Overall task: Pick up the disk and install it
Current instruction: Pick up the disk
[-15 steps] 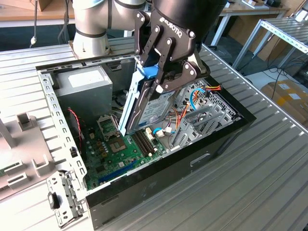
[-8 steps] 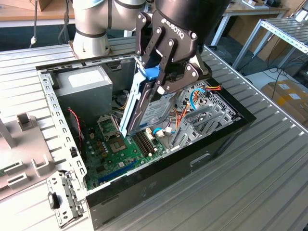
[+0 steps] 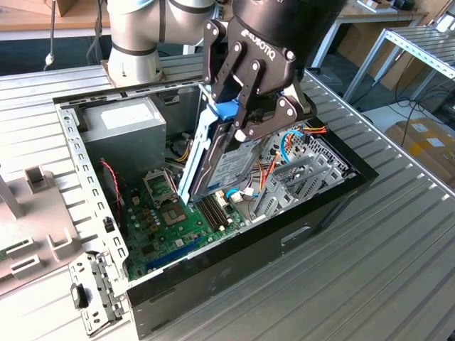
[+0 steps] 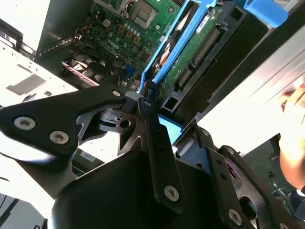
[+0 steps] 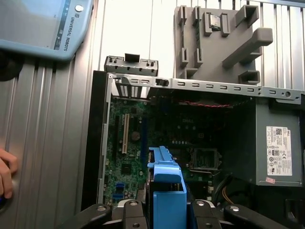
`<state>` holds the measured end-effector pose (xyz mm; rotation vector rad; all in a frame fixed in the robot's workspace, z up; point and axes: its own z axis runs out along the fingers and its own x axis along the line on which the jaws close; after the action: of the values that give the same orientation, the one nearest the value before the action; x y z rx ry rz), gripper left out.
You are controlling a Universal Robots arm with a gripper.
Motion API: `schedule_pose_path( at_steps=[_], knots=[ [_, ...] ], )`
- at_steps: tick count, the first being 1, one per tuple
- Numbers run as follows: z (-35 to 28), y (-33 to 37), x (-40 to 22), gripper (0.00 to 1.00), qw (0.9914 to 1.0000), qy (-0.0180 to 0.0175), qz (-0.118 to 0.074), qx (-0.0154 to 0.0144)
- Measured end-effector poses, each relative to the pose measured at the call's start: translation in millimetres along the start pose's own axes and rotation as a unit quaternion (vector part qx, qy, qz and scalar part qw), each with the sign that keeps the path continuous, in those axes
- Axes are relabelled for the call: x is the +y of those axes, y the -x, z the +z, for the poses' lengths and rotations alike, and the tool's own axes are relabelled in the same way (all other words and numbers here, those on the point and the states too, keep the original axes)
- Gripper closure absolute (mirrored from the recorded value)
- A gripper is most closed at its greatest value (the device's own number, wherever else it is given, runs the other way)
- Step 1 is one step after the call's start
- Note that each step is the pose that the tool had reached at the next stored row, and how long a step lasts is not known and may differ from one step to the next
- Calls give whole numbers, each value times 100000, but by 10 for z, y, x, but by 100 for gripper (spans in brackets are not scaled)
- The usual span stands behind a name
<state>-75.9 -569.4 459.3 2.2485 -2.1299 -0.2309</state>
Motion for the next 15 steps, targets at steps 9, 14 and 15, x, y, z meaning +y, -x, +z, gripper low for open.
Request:
schedule_pose_path(
  at_steps=[9, 14, 15],
  knots=[
    [-3, -40, -10, 63, 100000, 0, -2, -2],
    [-6, -66, -14, 63, 100000, 0, -1, 0],
    [-7, -73, -15, 63, 100000, 0, -2, 0]
  ],
)
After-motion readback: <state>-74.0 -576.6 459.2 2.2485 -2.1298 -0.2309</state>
